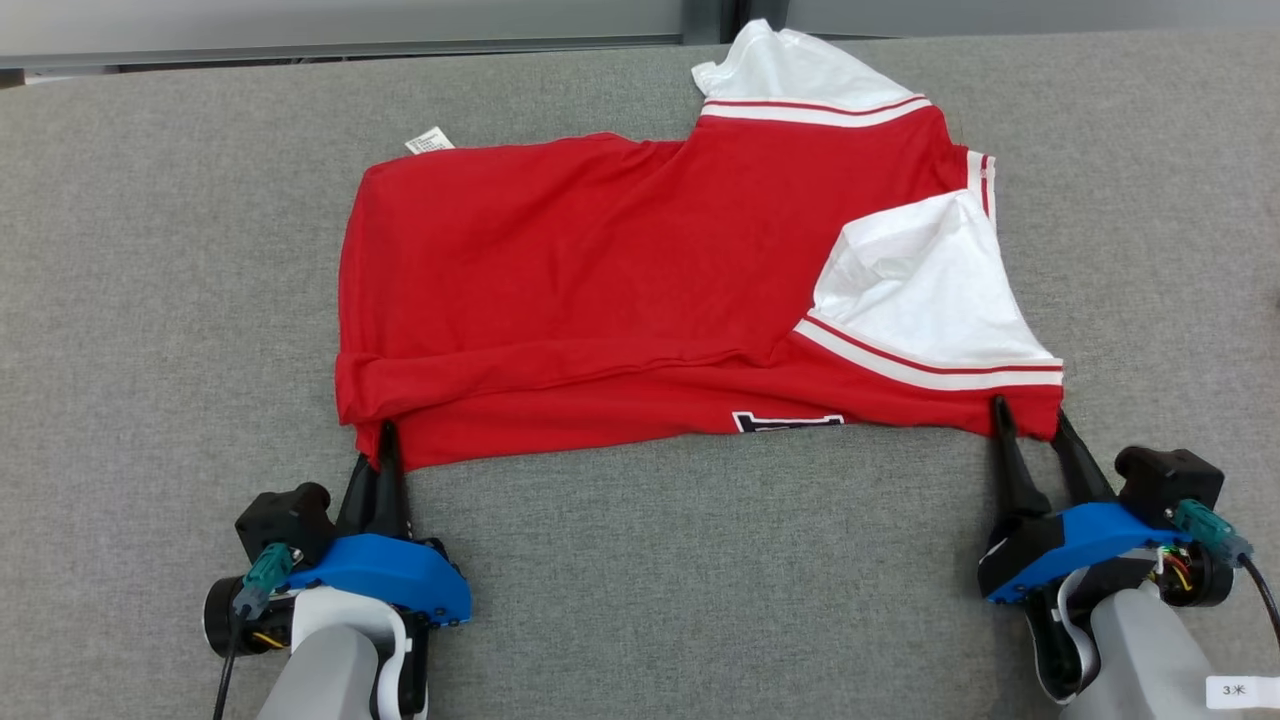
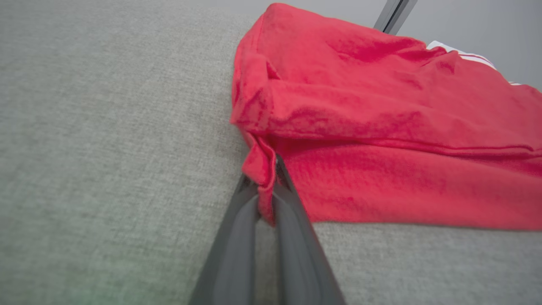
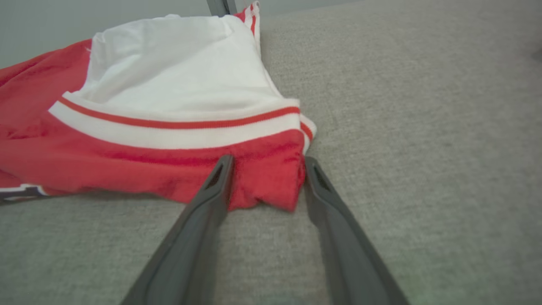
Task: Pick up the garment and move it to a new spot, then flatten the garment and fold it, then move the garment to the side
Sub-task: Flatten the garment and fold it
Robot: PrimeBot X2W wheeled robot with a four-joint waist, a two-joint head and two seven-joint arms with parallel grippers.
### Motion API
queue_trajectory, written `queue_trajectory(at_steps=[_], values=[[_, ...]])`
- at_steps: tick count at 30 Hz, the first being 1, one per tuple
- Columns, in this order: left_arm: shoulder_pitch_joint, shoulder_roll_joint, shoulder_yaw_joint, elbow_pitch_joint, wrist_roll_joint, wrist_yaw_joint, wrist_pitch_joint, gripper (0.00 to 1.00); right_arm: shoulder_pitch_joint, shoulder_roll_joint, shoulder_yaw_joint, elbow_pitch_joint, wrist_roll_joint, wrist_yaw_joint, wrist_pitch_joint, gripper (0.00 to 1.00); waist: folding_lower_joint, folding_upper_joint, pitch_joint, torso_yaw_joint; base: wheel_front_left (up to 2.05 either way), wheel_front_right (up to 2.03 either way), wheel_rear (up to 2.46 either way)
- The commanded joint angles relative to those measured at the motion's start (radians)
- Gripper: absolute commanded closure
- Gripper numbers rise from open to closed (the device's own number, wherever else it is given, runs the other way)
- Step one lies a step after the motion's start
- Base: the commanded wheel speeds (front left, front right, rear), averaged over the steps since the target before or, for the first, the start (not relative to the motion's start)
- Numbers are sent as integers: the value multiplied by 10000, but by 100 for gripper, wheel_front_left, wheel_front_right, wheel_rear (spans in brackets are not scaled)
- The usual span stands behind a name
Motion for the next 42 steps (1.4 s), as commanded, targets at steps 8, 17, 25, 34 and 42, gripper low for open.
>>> queue_trajectory(at_steps=[8, 17, 25, 34, 42], values=[[62, -139, 446, -890, 387, -239, 163, 100, -193, 68, 350, -333, 812, -8, 115, 100, 3, -1, -359, 74, 0, 0, 0], [325, -116, 1460, -1889, 1179, -396, 164, 100, -84, -532, 499, -962, 1562, -12, 113, 100, 3, -1, -1837, 136, 0, 0, 0], [1767, -107, 1074, -981, 512, -263, 164, 100, 1754, -668, 1037, -929, 1989, -12, 112, 100, 3, -1, -2371, 142, 0, 0, 0], [1527, -115, 682, -804, 468, -44, 163, 0, 1596, -993, 1280, -1155, 1870, -11, 114, 0, 3, -1, -1687, 212, 0, 0, 0], [-719, 503, 343, -507, 932, -515, 1217, 0, 109, -1531, 1400, -1522, 1556, -11, 361, 0, 3, -1, -823, 335, 0, 0, 0]])
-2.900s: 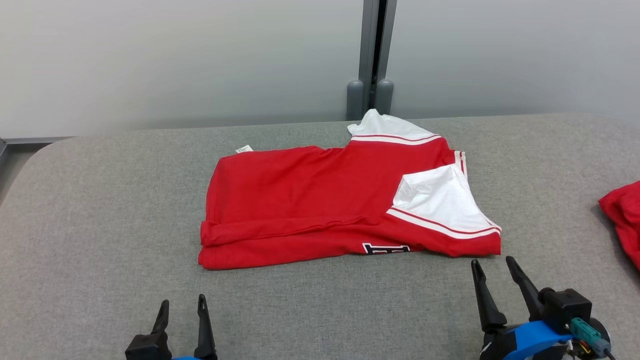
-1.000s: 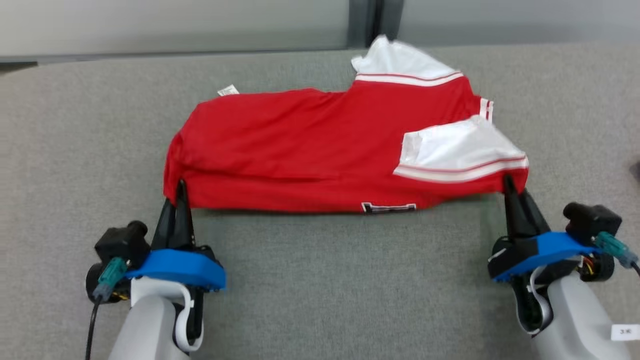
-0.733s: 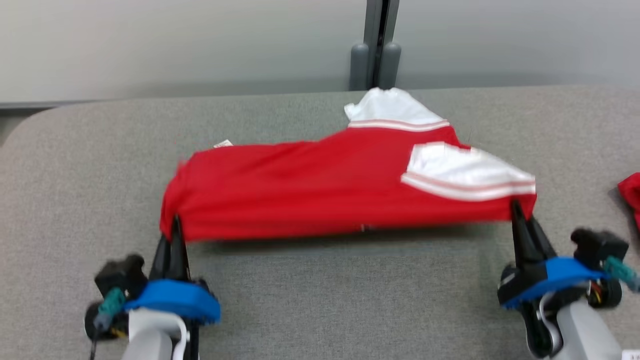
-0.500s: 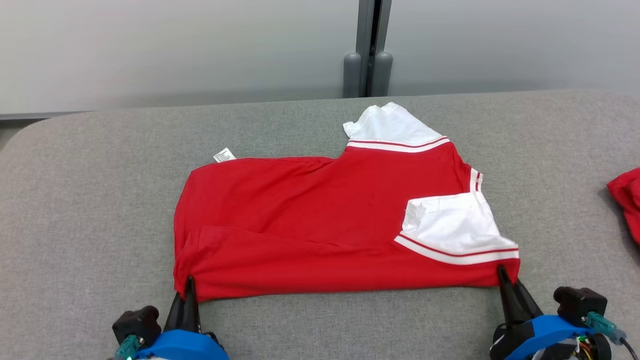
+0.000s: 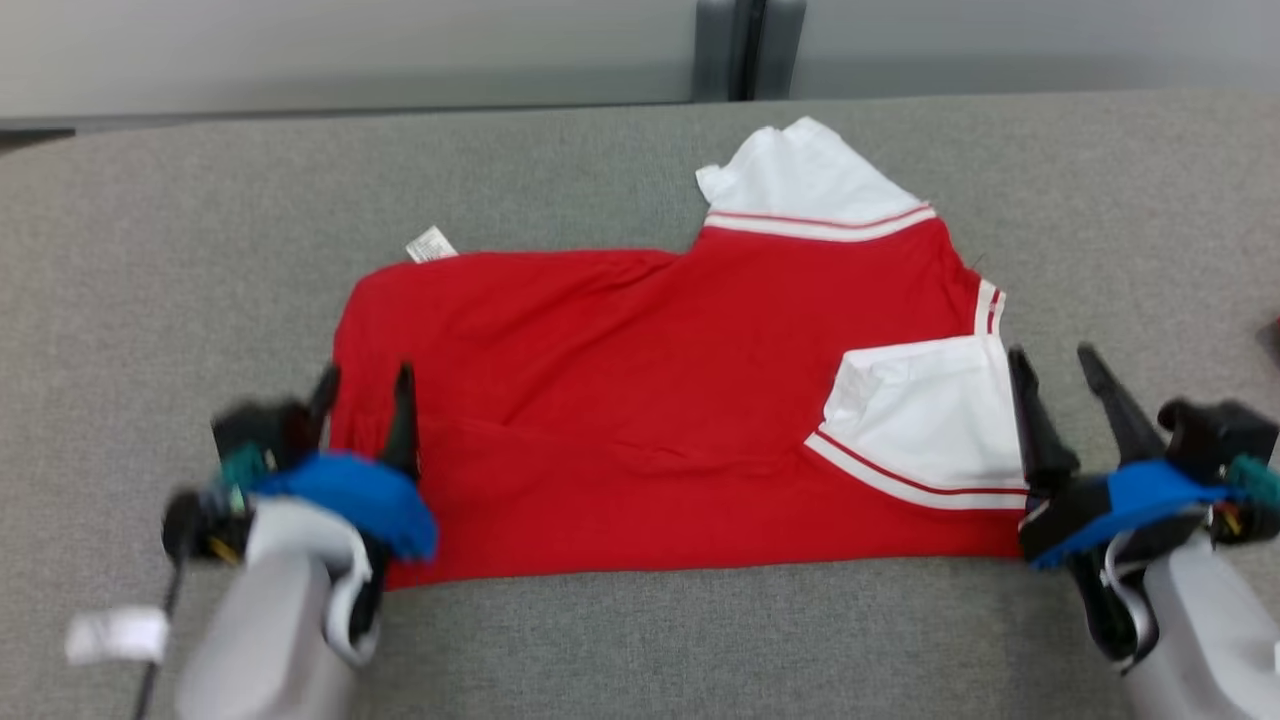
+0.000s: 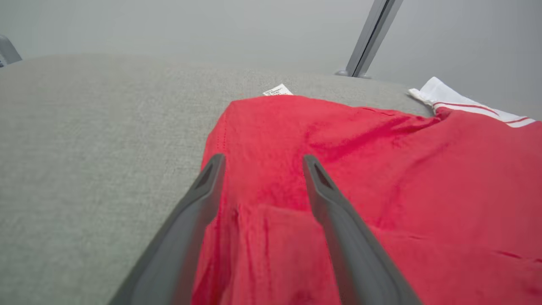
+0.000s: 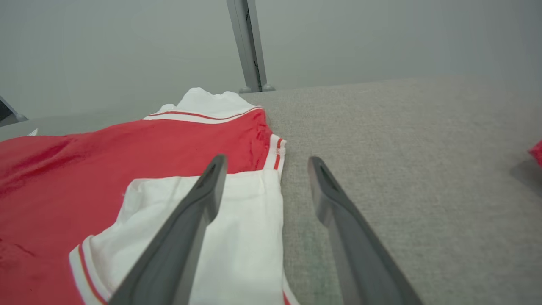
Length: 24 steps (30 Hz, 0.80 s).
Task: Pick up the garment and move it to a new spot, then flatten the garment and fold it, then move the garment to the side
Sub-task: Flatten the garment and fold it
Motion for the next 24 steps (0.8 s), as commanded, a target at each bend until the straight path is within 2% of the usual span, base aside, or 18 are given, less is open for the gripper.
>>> queue_trajectory(at_steps=[1, 6, 11, 17, 24], values=[[-527, 186, -20, -11, 76, -80, 269, 0, -278, -106, 45, -82, -39, 1, 44, 0, -1, 0, 266, 160, 0, 0, 0], [-2471, 959, -396, 220, 5, -510, 2436, 0, -1299, -316, 403, -193, -105, 1, 203, 0, -1, 0, 999, 131, 0, 0, 0], [-3491, 1530, -617, 416, -435, -697, 3817, 0, -1978, -347, 812, -70, 22, 1, 121, 0, -1, 0, 1542, -33, 0, 0, 0], [-3607, 1804, -948, 436, -1178, -775, 4396, 0, -2388, -453, 1124, 231, 206, 1, -17, 0, -1, 0, 1784, -136, 0, 0, 0], [-3598, 1934, -1291, 530, -1381, -757, 3797, 0, -3014, -743, 1449, 420, 317, 1, 0, 0, -1, 0, 2005, -71, 0, 0, 0]])
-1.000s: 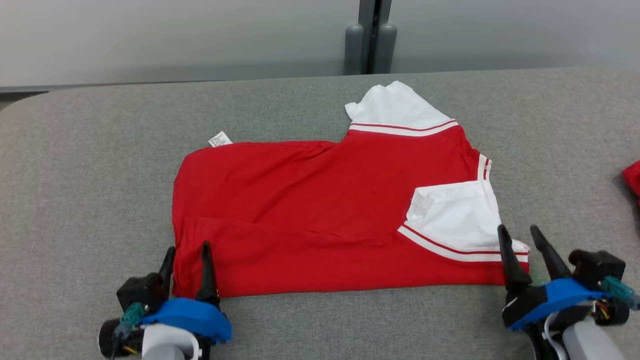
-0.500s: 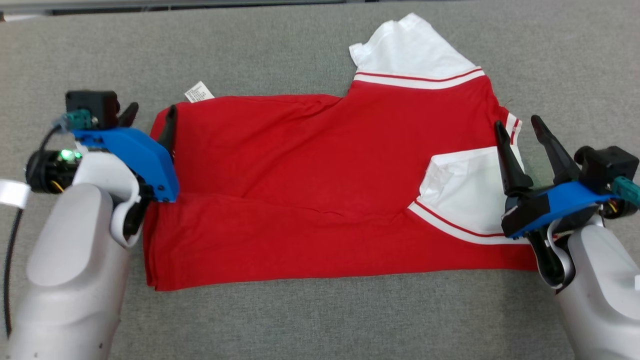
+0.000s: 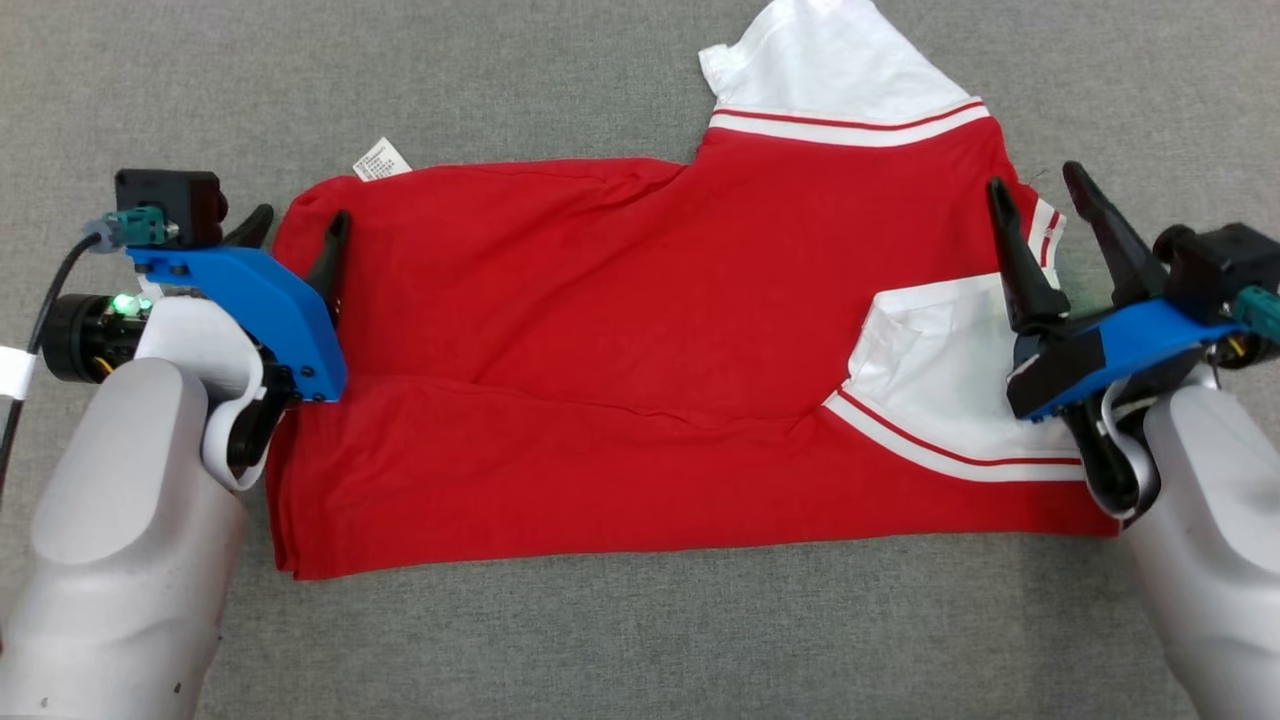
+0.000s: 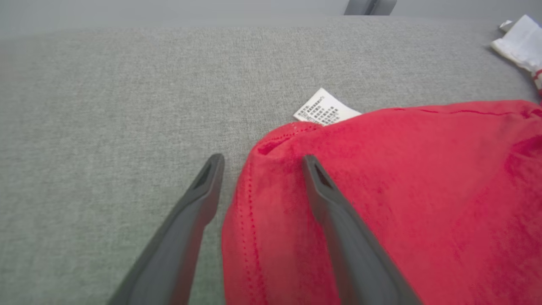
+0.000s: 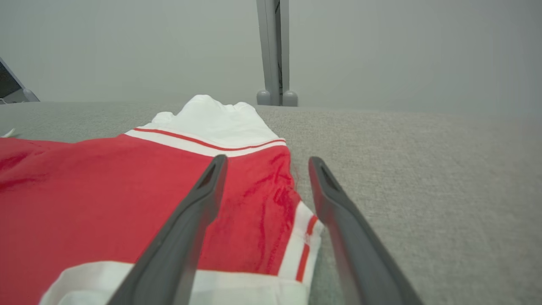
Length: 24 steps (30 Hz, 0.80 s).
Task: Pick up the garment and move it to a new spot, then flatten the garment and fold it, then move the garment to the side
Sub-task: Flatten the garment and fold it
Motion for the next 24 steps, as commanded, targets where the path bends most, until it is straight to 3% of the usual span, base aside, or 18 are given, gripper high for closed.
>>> queue_trajectory(at_steps=[1, 2, 3, 5, 8, 15, 24], values=[[-57, -14, -58, 63, 8, -12, -88, 0, -285, -129, 57, 32, 72, 1, 73, 0, -2, 0, 47, 47, 0, 0, 0], [-73, -67, -175, 116, -50, -12, -68, 15, -427, -194, 97, 64, 114, 1, 150, 0, -2, 0, 79, 79, 0, 0, 0], [-90, -123, -288, 175, -153, -13, -32, 42, -587, -270, 178, 94, 72, 1, 258, 0, -2, 0, 105, 111, 0, 0, 0], [-153, -167, -403, 260, -284, -13, -128, 55, -893, -396, 312, 186, 68, 1, 528, 0, -2, 0, 164, 183, 0, 0, 0], [-379, -181, -487, 273, -277, -12, -692, 100, -1476, -655, 436, 350, 111, 1, 936, 0, -2, 0, 289, 326, 0, 0, 0], [-834, -588, -809, 433, -58, -13, -1712, 100, -3149, -1238, 585, 1407, 464, 1, 2647, 0, -2, 0, 741, 932, 0, 0, 0], [-1295, -1604, -1814, 556, -340, -13, -2555, 100, -5196, -1927, 1205, 2811, 572, -1, 4598, 0, -2, 0, 1380, 2190, 0, 0, 0]])
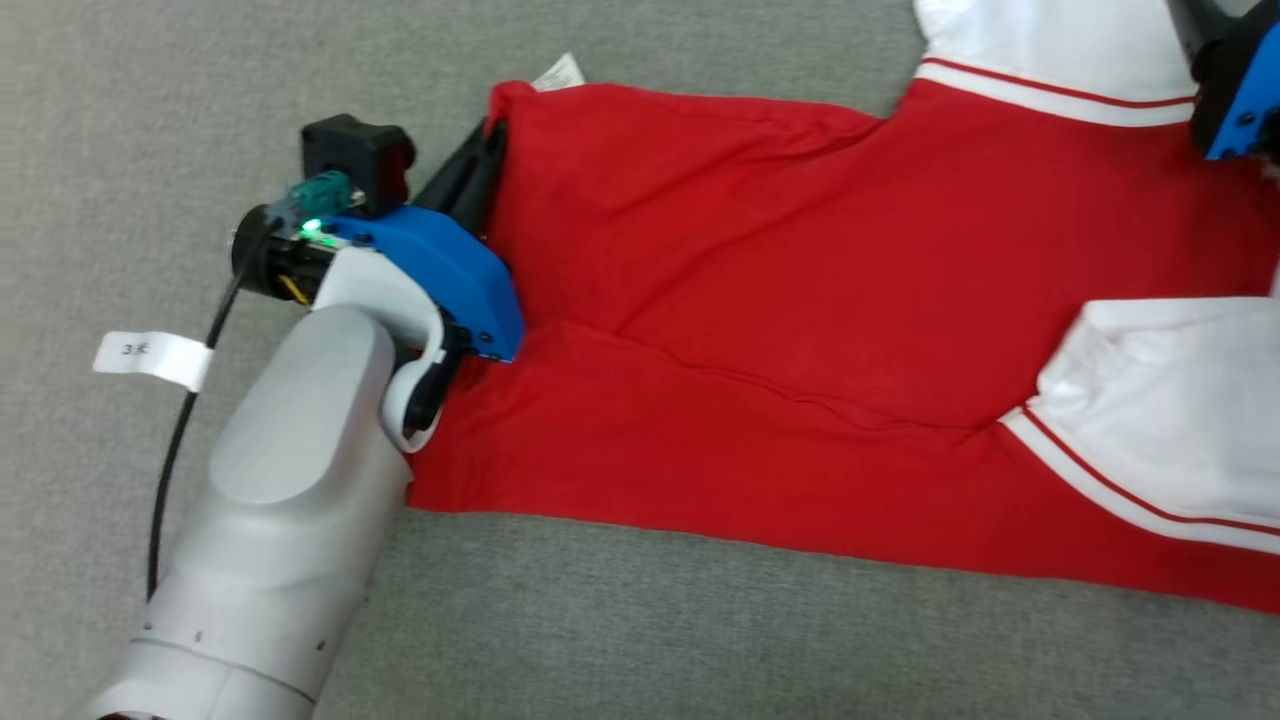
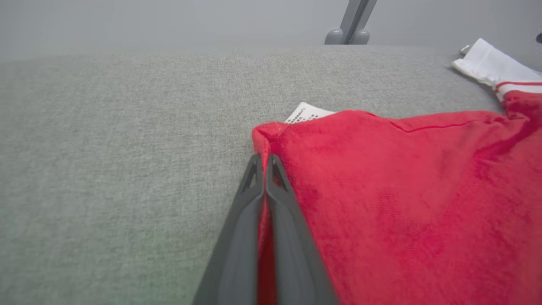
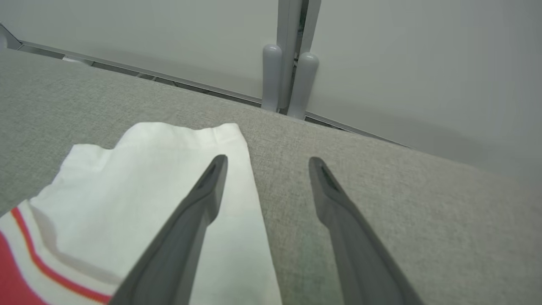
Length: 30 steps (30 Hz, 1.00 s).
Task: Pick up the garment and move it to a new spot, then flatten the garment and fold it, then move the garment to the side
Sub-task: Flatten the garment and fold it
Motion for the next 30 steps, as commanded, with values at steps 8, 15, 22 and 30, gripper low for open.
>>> queue_trajectory(at_steps=[8, 15, 22, 30], values=[[-501, -519, -1070, 392, -540, -12, -550, 100, -1004, -592, 602, 769, 156, -1, 834, 0, 0, 0, 647, 1172, 0, 0, 0], [-746, -597, -1598, 812, -1008, 11, -890, 100, -1133, -597, 911, 1282, 315, -1, 1301, 100, 0, 0, 792, 1307, 0, 0, 0], [-956, -427, -1483, 1327, -1251, 114, -1721, 100, -1370, -612, 708, 919, 346, -3, -785, 100, 0, 0, 624, 1023, 0, 0, 0], [-615, -227, -934, 1643, -1265, 512, -2470, 100, -403, -275, 488, 576, 1230, -3, -3104, 100, 0, 0, -19, 348, 0, 0, 0]])
